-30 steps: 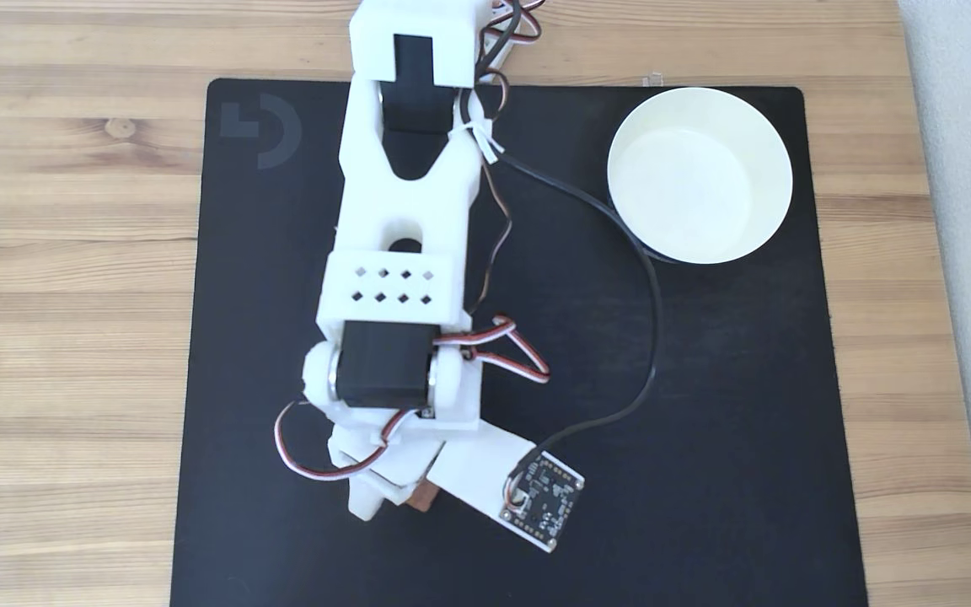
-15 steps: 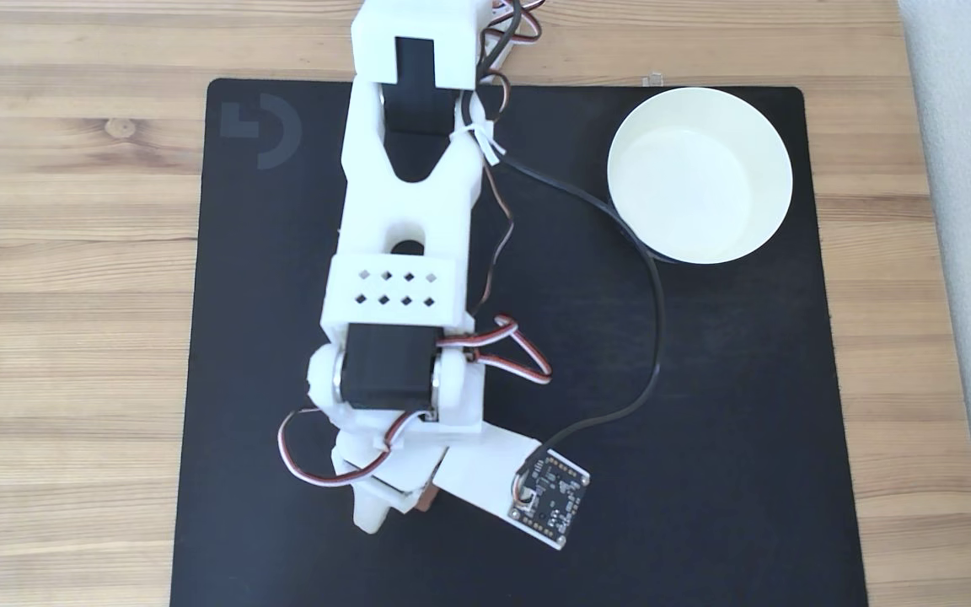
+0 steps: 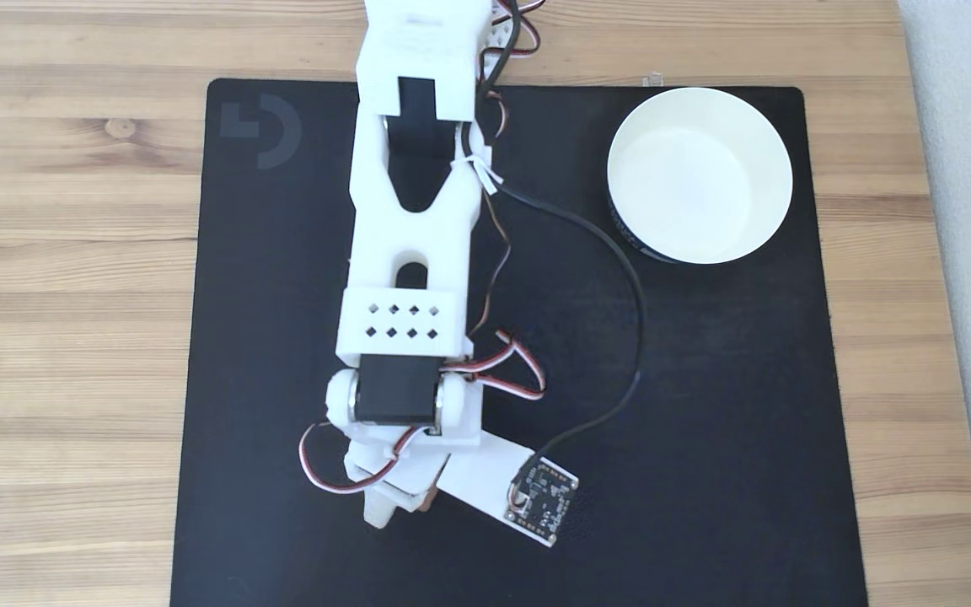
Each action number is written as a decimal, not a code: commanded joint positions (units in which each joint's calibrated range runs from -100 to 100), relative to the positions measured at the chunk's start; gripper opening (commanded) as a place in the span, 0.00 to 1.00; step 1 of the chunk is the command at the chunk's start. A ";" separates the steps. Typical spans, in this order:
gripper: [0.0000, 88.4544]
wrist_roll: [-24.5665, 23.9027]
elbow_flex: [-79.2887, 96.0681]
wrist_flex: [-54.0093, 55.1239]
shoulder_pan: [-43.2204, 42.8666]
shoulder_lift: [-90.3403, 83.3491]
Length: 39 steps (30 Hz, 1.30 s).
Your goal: Pick up the toy and place it on the plate
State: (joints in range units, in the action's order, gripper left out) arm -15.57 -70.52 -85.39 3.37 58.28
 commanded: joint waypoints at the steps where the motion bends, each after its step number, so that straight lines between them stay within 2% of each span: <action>1: 0.37 0.18 -1.08 1.48 0.69 1.20; 12: 0.37 -0.24 -1.08 2.58 0.69 4.70; 16: 0.29 -0.29 -1.08 2.58 0.69 4.70; 26: 0.28 -0.29 -1.08 2.58 0.60 4.70; 28: 0.25 -0.29 -1.08 2.58 0.60 4.70; 29: 0.19 -0.35 -1.08 2.58 0.69 4.70; 34: 0.06 -0.35 -1.08 3.60 0.60 4.70; 39: 0.04 -0.35 -1.08 3.68 0.60 4.70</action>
State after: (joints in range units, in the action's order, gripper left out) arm -15.52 -71.09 -83.28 3.45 62.20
